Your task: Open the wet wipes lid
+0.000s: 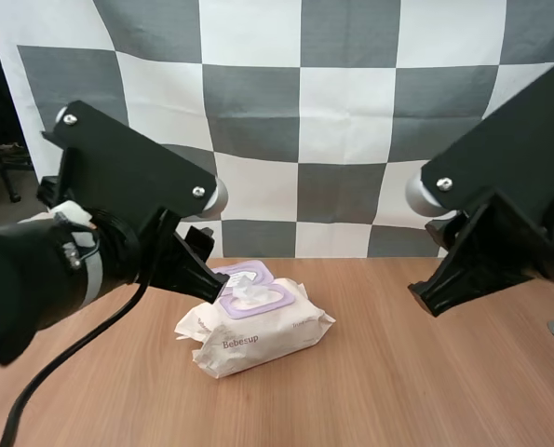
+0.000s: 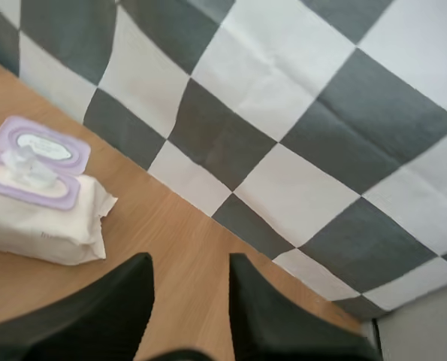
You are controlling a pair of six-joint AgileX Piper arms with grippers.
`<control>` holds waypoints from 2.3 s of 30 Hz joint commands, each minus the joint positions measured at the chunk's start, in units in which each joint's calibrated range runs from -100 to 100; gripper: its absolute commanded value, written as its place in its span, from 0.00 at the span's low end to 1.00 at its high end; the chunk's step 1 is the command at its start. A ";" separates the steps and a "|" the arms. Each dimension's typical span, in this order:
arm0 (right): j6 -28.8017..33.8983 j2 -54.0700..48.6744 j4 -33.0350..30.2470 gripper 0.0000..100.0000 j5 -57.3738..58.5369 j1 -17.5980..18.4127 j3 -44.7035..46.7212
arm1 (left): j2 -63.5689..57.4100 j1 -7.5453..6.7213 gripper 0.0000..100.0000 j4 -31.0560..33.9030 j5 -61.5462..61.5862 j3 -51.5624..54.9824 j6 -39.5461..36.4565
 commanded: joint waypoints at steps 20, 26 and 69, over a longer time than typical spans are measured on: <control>5.72 -20.04 5.70 0.00 -36.04 -4.10 27.83 | -19.86 0.02 0.00 8.85 -25.41 20.48 -7.87; 5.25 -20.04 8.23 0.00 -50.66 -4.10 33.90 | -19.86 -0.12 0.00 8.93 -26.50 25.47 -6.49; 5.86 -20.04 22.24 0.06 -58.55 -4.10 56.37 | -19.86 -2.33 0.00 6.43 -44.81 42.68 -25.63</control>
